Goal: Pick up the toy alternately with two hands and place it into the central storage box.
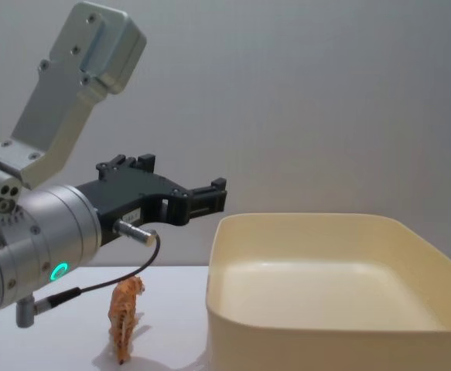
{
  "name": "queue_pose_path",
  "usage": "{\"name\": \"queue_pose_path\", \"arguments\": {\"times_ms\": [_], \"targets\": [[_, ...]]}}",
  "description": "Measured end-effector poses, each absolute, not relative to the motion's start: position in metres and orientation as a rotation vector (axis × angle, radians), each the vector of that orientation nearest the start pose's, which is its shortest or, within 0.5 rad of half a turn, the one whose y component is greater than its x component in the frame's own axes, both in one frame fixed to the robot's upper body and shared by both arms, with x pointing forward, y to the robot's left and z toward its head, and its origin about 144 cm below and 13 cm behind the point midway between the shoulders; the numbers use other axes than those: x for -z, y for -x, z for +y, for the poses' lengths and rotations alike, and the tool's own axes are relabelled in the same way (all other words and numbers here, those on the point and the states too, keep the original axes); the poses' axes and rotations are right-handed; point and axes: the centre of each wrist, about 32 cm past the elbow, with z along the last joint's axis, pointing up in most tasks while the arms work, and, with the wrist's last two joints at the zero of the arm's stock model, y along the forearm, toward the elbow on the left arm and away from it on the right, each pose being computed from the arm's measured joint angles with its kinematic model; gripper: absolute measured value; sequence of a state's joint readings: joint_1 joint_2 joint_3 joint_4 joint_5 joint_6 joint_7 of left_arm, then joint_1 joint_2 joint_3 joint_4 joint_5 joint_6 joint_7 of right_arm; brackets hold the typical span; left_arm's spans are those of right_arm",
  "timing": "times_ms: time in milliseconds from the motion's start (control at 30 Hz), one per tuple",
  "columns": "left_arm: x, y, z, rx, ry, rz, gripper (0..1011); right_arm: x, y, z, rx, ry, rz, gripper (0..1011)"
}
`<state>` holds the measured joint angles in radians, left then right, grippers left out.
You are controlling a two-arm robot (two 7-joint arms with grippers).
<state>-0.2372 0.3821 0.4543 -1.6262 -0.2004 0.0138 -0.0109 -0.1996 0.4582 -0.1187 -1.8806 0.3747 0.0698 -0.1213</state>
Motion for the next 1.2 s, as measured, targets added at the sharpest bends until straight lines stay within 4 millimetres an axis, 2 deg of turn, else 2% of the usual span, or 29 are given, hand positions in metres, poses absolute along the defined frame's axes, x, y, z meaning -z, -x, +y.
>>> {"name": "queue_pose_path", "arguments": {"times_ms": [233,1200], "targets": [[-1.204,-0.492,0.198,-1.124,-0.061,-0.268,1001,-1.181,-0.404,-0.283,1.469,0.103,0.034,1001],[-1.204,-0.492,0.198,-1.124,-0.061,-0.268,1002,-1.162,-0.453,-0.26,1.505,0.26,0.118,1001]]}}
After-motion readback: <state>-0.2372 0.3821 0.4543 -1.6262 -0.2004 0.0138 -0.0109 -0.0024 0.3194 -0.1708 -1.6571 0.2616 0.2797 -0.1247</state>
